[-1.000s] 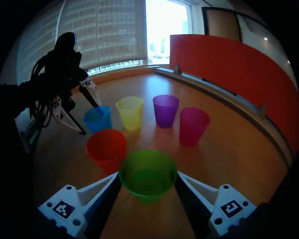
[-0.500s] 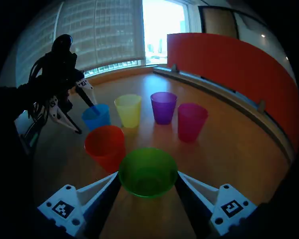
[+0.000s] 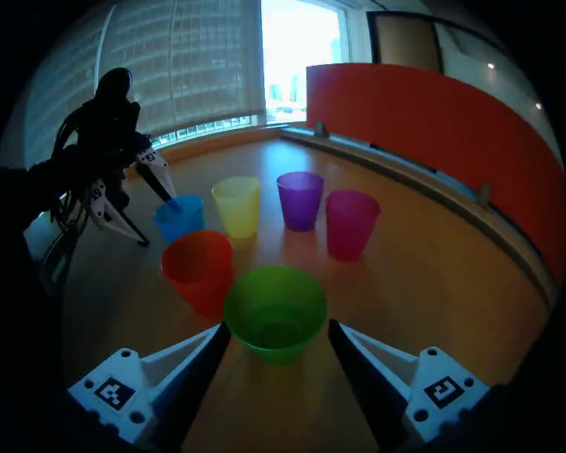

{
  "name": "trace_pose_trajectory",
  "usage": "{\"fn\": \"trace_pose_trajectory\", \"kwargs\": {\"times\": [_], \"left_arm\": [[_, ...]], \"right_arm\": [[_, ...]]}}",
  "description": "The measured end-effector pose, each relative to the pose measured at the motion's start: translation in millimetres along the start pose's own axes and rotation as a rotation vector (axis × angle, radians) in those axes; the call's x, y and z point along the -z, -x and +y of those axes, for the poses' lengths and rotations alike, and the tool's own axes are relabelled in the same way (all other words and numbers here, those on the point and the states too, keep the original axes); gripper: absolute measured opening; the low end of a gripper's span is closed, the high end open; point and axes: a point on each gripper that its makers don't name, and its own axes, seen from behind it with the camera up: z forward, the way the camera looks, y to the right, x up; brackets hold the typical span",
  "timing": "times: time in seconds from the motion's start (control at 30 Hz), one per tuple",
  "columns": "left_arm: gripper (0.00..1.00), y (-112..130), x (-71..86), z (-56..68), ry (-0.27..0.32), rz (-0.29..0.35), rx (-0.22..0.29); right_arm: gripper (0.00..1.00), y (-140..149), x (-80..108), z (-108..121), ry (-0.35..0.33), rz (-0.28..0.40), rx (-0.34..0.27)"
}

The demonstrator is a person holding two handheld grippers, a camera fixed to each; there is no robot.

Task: Pour water

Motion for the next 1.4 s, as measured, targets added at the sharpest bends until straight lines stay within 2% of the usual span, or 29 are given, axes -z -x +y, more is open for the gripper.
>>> {"fn": "trace_pose_trajectory", "kwargs": {"times": [0.3,0.5,0.8,1.0,1.1,1.27,1.4], "left_arm": [[0.99,9,13.1,-4.6,-0.047,0.016,0.028],[0.99,11,30.6,-10.5,-0.092,0.044,0.052],[0.99,6,60.2,-22.7,-0.172,0.136,0.113],[0.99,-1,76.8,-29.3,-0.230,0.217,0.152],[0.99,-4,85.2,-34.0,-0.267,0.258,0.176],[0.99,-10,95.7,-37.6,-0.314,0.323,0.198],[0.99,-13,99.3,-38.3,-0.339,0.354,0.203]], "right_arm": [[1.00,1,24.1,-2,0.035,0.036,-0.020],[1.00,0,42.6,-4,0.064,0.073,-0.035],[1.00,-8,67.4,-5,0.120,0.126,-0.059],[1.00,-7,82.4,-1,0.201,0.148,-0.068],[1.00,-6,88.2,0,0.236,0.154,-0.094],[1.00,-9,99.7,1,0.282,0.174,-0.142],[1.00,-13,108.7,3,0.320,0.196,-0.153]]}}
